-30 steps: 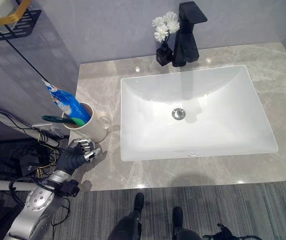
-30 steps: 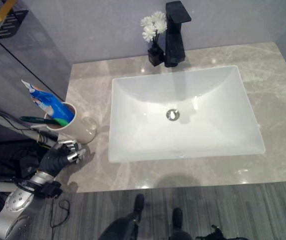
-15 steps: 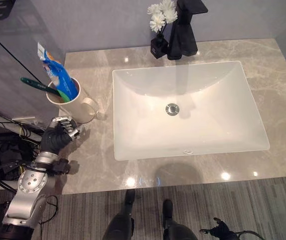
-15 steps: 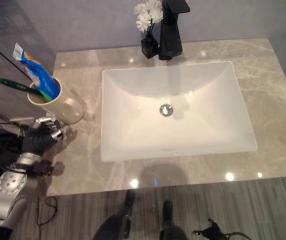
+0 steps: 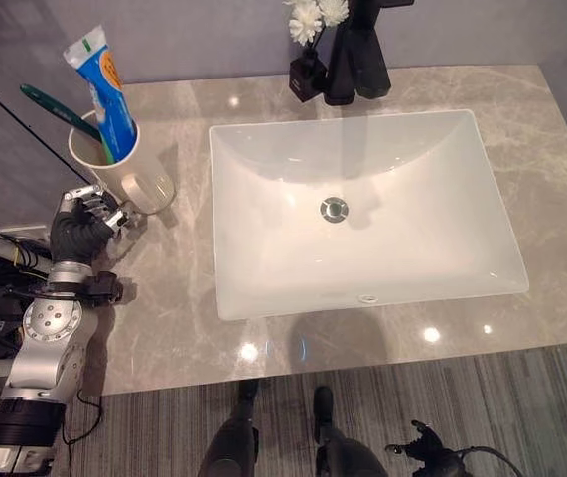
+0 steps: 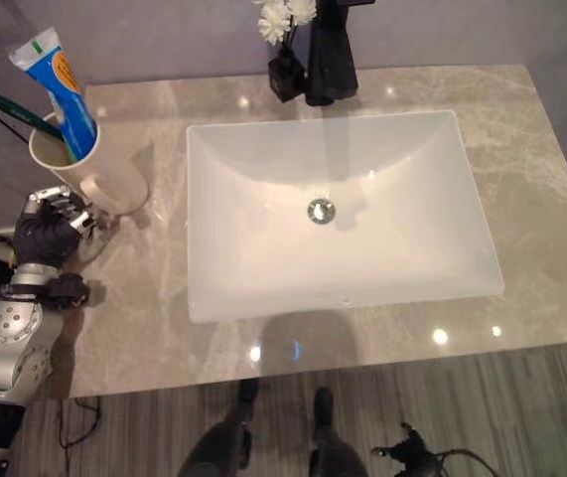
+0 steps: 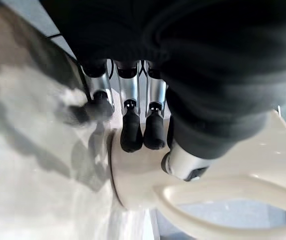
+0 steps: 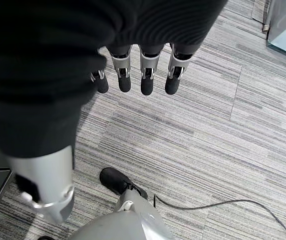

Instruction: Put brush and paste in cup on sink, flatten towel.

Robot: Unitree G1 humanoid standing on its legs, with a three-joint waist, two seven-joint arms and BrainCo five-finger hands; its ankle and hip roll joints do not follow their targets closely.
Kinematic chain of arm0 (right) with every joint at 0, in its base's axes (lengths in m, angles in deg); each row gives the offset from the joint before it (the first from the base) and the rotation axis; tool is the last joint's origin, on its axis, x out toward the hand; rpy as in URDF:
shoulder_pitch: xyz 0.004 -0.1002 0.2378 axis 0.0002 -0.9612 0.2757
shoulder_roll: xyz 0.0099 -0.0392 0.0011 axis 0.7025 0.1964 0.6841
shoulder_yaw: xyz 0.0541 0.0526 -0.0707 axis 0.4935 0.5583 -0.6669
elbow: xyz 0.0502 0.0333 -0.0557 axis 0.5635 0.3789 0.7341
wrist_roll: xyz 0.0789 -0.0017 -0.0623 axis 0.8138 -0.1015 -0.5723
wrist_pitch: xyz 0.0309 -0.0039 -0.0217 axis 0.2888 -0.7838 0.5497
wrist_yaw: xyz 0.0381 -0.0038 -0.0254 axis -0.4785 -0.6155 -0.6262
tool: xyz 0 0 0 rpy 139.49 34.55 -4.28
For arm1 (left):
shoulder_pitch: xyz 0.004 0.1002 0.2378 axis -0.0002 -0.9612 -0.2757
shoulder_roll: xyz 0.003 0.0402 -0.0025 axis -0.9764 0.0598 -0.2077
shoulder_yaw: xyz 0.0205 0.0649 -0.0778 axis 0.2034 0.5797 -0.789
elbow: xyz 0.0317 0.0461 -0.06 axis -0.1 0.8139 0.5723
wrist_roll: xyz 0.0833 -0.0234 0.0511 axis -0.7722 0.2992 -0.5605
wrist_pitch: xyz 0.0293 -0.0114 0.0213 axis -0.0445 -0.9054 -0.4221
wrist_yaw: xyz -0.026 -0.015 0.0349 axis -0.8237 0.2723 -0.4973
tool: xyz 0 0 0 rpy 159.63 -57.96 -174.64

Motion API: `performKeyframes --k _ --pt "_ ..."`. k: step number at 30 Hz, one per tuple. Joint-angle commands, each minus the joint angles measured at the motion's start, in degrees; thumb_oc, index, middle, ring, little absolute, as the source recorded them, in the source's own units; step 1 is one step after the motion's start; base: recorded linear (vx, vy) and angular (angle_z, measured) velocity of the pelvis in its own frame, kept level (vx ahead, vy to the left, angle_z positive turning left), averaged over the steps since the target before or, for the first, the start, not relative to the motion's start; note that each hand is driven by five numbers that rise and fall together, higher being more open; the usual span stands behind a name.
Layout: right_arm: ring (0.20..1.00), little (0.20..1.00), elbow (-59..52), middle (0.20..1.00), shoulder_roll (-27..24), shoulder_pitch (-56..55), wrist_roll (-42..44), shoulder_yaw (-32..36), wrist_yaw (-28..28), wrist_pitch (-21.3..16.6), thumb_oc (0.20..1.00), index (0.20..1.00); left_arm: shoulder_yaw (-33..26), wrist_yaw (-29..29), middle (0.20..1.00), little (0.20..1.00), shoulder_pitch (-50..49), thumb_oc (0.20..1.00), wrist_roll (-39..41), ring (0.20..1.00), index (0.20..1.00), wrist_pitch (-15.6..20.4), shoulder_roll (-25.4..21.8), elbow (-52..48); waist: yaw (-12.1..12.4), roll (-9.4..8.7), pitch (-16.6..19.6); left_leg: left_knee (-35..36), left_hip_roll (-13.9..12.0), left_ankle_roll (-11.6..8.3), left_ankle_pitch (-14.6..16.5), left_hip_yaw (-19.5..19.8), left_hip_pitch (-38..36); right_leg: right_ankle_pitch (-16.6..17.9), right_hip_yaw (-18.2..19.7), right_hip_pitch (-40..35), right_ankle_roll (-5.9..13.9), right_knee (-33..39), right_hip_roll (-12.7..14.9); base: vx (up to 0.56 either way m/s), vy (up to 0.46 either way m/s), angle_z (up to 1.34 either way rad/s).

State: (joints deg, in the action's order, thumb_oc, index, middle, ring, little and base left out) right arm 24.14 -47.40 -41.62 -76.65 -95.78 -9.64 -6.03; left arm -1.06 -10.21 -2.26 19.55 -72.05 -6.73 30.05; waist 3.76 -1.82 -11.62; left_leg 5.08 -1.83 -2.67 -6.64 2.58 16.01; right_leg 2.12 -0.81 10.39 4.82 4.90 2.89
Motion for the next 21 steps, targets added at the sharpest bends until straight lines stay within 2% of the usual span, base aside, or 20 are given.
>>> performKeyframes --k 1,8,21 --pt "1.000 1.000 -0.45 1.000 -0.39 -0.40 1.25 -1.58 -0.93 -0.56 1.000 1.000 2.27 -0.05 0.200 0.200 -2.60 0.200 -1.86 0.200 0.200 -0.09 -0.39 -0.13 -1.02 -0.16 1.29 -0.56 0.99 2.38 1.98 2.31 0.16 0.14 0.46 1.31 0.82 0.10 0.38 0.04 0.007 -0.08" --pt "1.000 1.000 0.29 1.000 -0.30 -0.93 0.30 -1.75 -0.62 -0.36 1.000 1.000 2.13 -2.49 0.200 0.200 -5.87 0.200 -1.84 0.200 0.200 -0.69 -0.85 -3.93 -0.72 0.09 1.79 -0.60 1.10 2.44 2.46 2.20 -0.83 -0.32 0.74 0.65 0.72 0.10 0.45 0.01 0.001 0.00" --pt "1.000 1.000 -0.26 1.000 -1.01 -1.03 -0.51 -2.93 -0.43 -0.60 1.000 1.000 1.53 1.78 0.200 0.200 1.31 0.200 -3.57 0.200 0.200 -0.33 -2.02 5.60 -1.61 -0.45 2.12 -0.38 0.67 2.31 2.47 1.50 -0.66 0.09 1.10 1.35 0.86 0.10 0.19 0.00 -0.002 -0.03"
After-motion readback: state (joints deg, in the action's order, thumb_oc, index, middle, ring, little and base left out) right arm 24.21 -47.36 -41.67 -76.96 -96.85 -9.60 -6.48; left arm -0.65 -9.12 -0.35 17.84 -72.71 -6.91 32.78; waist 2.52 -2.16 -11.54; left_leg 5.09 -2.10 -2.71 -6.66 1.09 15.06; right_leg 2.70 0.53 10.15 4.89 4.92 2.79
